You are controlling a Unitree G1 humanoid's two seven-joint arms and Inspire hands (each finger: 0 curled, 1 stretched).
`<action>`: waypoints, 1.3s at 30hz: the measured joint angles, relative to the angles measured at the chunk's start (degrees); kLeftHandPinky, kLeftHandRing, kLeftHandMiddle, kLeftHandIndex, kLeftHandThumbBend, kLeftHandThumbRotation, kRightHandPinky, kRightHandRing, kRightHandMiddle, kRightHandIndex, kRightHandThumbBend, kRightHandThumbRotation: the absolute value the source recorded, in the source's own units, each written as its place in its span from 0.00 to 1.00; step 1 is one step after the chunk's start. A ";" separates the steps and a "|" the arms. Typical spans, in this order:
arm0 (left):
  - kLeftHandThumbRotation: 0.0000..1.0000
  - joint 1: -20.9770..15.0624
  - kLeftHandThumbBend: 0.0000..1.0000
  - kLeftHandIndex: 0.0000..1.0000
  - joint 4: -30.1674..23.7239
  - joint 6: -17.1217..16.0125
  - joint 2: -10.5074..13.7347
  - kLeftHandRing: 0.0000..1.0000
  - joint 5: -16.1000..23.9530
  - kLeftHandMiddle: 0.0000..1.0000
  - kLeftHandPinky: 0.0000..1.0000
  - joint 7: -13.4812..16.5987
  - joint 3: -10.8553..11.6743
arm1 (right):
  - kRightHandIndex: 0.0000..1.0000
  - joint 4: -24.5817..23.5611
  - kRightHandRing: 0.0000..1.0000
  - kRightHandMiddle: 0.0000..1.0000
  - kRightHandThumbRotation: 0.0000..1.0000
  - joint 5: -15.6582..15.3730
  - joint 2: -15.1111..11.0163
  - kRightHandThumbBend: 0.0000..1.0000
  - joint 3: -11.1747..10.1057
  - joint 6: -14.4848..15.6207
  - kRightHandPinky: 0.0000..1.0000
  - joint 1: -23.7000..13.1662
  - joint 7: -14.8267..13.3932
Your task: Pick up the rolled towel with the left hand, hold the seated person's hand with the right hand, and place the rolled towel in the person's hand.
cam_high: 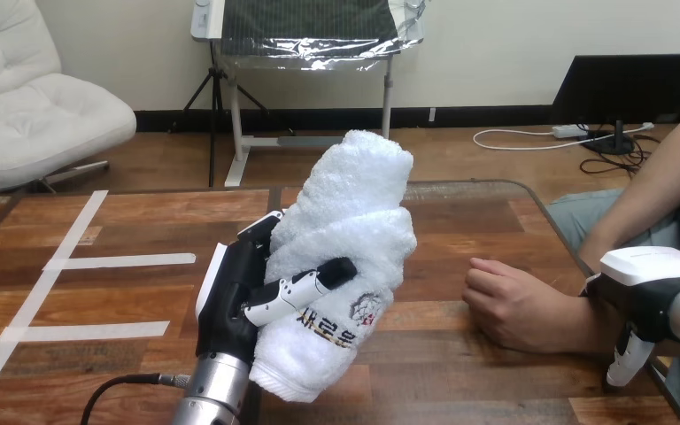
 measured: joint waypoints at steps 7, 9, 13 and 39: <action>0.21 0.17 0.92 0.50 -0.01 0.00 0.00 0.37 -0.09 0.44 0.31 -0.06 0.06 | 0.77 1.34 0.67 0.70 0.00 0.03 0.00 0.71 0.24 -0.64 0.66 -0.70 -0.50; 0.21 0.23 0.92 0.50 -0.01 0.00 0.00 0.37 -0.09 0.44 0.31 -0.07 0.06 | 0.77 1.81 0.65 0.68 0.00 0.03 0.00 0.71 0.35 -0.89 0.65 -0.82 -0.85; 0.21 0.32 0.92 0.50 -0.01 0.00 0.00 0.37 -0.09 0.44 0.31 -0.07 0.11 | 0.74 2.65 0.52 0.59 0.00 0.06 0.01 0.73 0.47 -1.28 0.48 -0.91 -1.53; 0.21 0.31 0.93 0.50 -0.02 0.00 0.00 0.37 -0.03 0.44 0.31 0.12 1.17 | 0.51 8.18 0.42 0.49 0.00 4.73 0.16 0.78 0.43 -4.99 0.32 -0.71 -12.39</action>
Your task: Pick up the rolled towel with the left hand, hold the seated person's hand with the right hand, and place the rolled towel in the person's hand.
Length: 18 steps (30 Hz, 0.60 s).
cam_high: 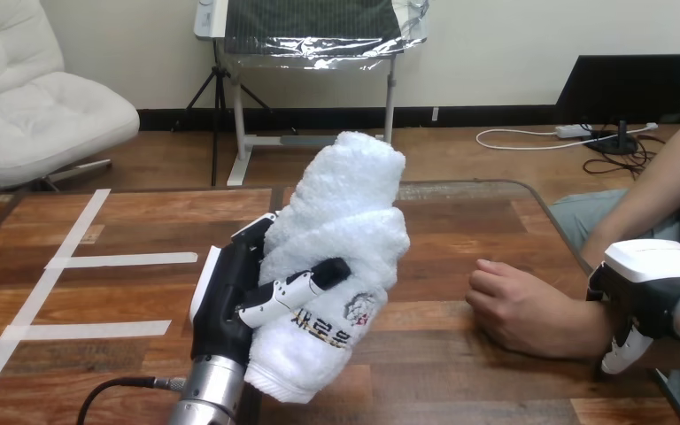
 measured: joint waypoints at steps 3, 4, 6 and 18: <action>0.21 0.00 0.93 0.50 0.00 0.00 0.00 0.37 -0.01 0.44 0.31 0.04 0.19 | 0.50 0.00 0.44 0.51 0.00 0.64 0.00 0.79 -0.07 -0.11 0.35 0.21 -0.92; 0.21 -0.02 0.93 0.50 0.03 0.00 0.02 0.37 0.04 0.44 0.31 0.09 0.26 | 0.49 0.00 0.44 0.50 0.00 0.97 -0.01 0.79 -0.13 -0.15 0.34 0.32 -1.34; 0.22 -0.06 0.93 0.50 0.07 0.01 0.05 0.37 0.15 0.44 0.31 0.25 0.34 | 0.50 0.00 0.44 0.51 0.00 1.15 -0.03 0.79 -0.18 -0.16 0.35 0.44 -1.81; 0.23 -2.48 0.92 0.50 4.22 0.31 0.74 0.37 0.83 0.43 0.30 1.34 0.79 | 0.50 -0.17 0.42 0.48 0.00 2.67 -0.05 0.80 -0.98 -0.11 0.33 1.42 -4.08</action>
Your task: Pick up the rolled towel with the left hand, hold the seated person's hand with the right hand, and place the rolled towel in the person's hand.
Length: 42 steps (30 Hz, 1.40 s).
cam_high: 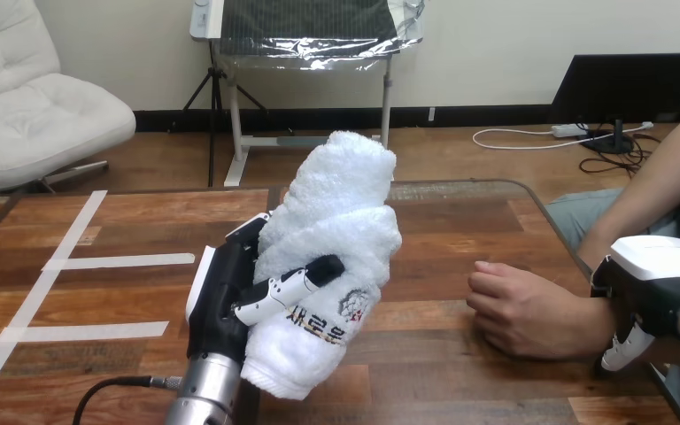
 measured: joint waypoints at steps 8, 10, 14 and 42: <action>0.23 -3.04 0.92 0.49 5.22 0.75 0.70 0.36 1.62 0.43 0.30 1.69 0.64 | 0.50 -1.24 0.41 0.47 0.00 1.82 0.00 0.81 -1.42 0.03 0.32 1.53 -1.33; 0.23 -3.85 0.92 0.49 6.69 0.86 0.85 0.36 1.97 0.43 0.30 2.06 0.79 | 0.49 -1.57 0.40 0.47 0.00 2.00 0.00 0.81 -1.68 0.02 0.32 1.77 -1.69; 0.23 -5.49 0.93 0.49 9.40 1.69 1.06 0.36 2.84 0.43 0.30 2.95 1.08 | 0.50 -2.09 0.41 0.48 0.00 2.79 0.00 0.81 -2.20 0.14 0.33 2.14 -2.04; 0.18 -13.60 0.91 0.48 21.49 5.87 0.91 0.37 4.05 0.43 0.30 4.14 1.90 | 0.50 -10.45 0.40 0.47 0.00 3.97 0.03 0.82 -4.60 2.43 0.32 4.44 -2.91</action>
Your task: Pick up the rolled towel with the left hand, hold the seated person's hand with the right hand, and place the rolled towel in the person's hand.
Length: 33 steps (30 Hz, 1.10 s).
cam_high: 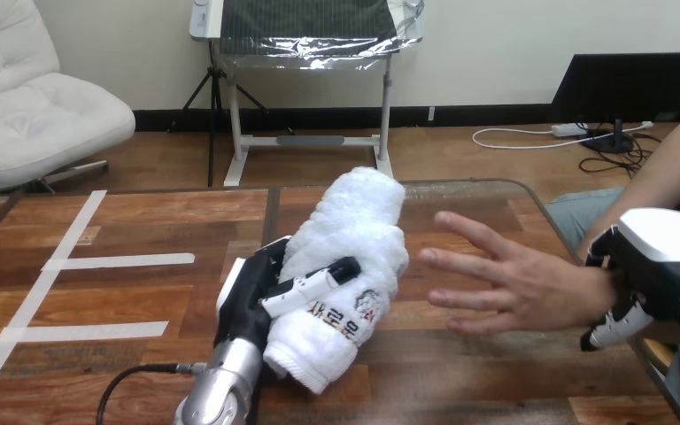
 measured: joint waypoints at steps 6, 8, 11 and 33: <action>0.17 -1.43 0.88 0.49 0.76 0.82 -0.47 0.37 0.77 0.44 0.30 0.96 -0.07 | 0.50 -1.99 0.39 0.45 0.00 0.03 0.01 0.82 0.00 1.19 0.31 0.33 0.00; 0.17 -1.99 0.88 0.49 1.01 1.16 -0.76 0.37 1.21 0.44 0.30 1.41 -0.13 | 0.51 -2.50 0.37 0.44 0.00 0.04 0.01 0.82 0.00 1.51 0.30 0.42 0.00; 0.16 -2.75 0.86 0.49 1.28 1.56 -1.18 0.38 1.88 0.45 0.30 1.95 -0.21 | 0.51 -3.12 0.36 0.43 0.00 0.08 0.04 0.82 0.00 1.89 0.29 0.53 0.00; 0.02 -8.40 0.75 0.49 1.69 5.17 -5.25 0.37 3.61 0.44 0.29 4.04 -0.40 | 0.50 -4.73 0.39 0.47 0.00 1.39 0.10 0.84 0.00 2.65 0.32 0.82 -0.13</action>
